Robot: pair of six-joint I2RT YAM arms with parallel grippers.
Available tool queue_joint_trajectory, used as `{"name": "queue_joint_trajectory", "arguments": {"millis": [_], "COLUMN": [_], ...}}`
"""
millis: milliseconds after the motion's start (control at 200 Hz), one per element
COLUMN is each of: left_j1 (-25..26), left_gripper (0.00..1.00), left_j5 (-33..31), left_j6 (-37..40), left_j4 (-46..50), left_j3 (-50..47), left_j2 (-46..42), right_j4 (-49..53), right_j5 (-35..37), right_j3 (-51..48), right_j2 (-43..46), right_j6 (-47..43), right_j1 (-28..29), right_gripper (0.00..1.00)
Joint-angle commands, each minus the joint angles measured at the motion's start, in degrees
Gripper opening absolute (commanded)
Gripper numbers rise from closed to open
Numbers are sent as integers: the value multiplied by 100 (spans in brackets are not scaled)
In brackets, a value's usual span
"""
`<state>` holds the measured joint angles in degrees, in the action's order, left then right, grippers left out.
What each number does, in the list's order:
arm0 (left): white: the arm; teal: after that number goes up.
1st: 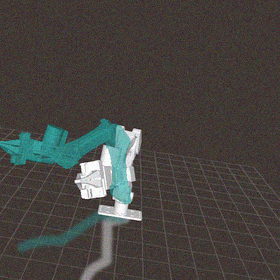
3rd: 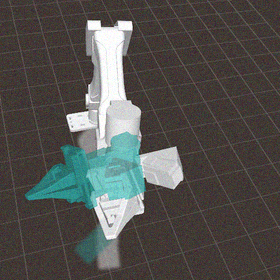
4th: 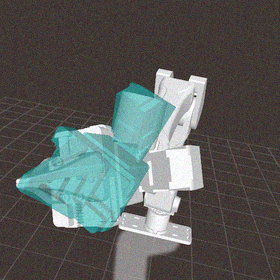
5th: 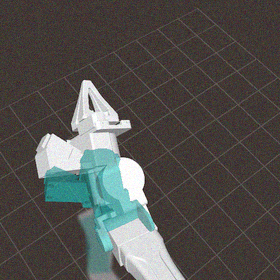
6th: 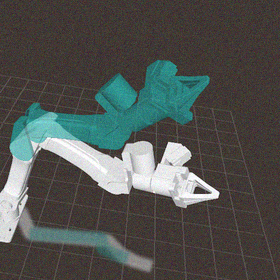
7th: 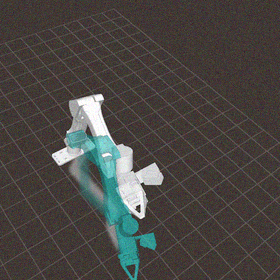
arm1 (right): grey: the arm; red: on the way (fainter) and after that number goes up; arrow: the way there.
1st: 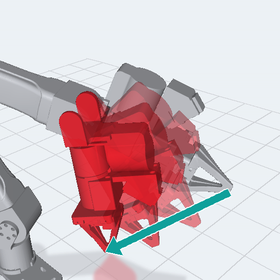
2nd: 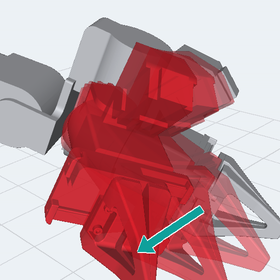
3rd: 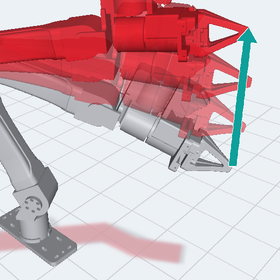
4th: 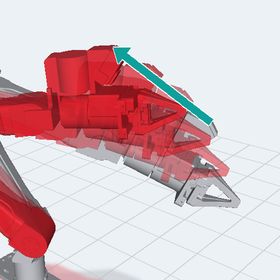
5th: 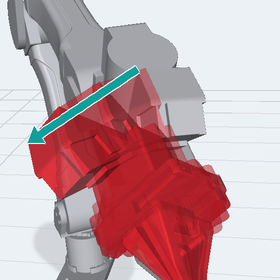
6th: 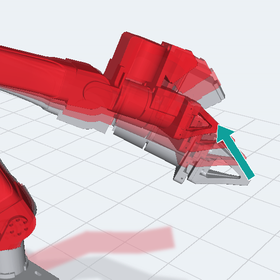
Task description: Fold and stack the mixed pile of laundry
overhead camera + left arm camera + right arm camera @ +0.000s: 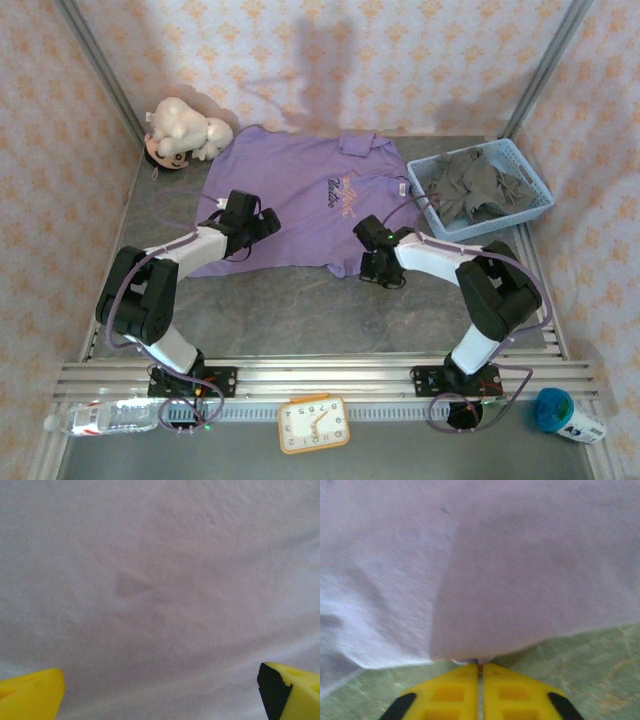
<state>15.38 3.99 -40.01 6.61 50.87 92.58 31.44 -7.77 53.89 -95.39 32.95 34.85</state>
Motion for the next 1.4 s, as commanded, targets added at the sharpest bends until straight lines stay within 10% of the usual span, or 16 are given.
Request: {"name": "queue_joint_trajectory", "arguments": {"millis": [0,580,641,806,1396], "left_j1": [-52,-193,-186,-169,-159], "left_gripper": [100,100,100,100,100], "left_j5": [-231,71,134,203,-386], "left_j6": [138,184,194,380,619], "left_j4": [37,-178,-165,60,515], "left_j3": [7,322,335,373,-232], "left_j2": [147,770,774,595,-447], "right_j4": [-180,1881,1878,1920,-21], "right_j5": [648,834,900,1191,1324], "right_j3": [130,-1015,-1047,-994,-575], "right_j2": [-163,2968,2960,2870,760], "right_j6": [-88,258,304,420,752], "right_j1": [-6,-138,-283,-386,0], "right_gripper": [1,0,0,38,41]}}
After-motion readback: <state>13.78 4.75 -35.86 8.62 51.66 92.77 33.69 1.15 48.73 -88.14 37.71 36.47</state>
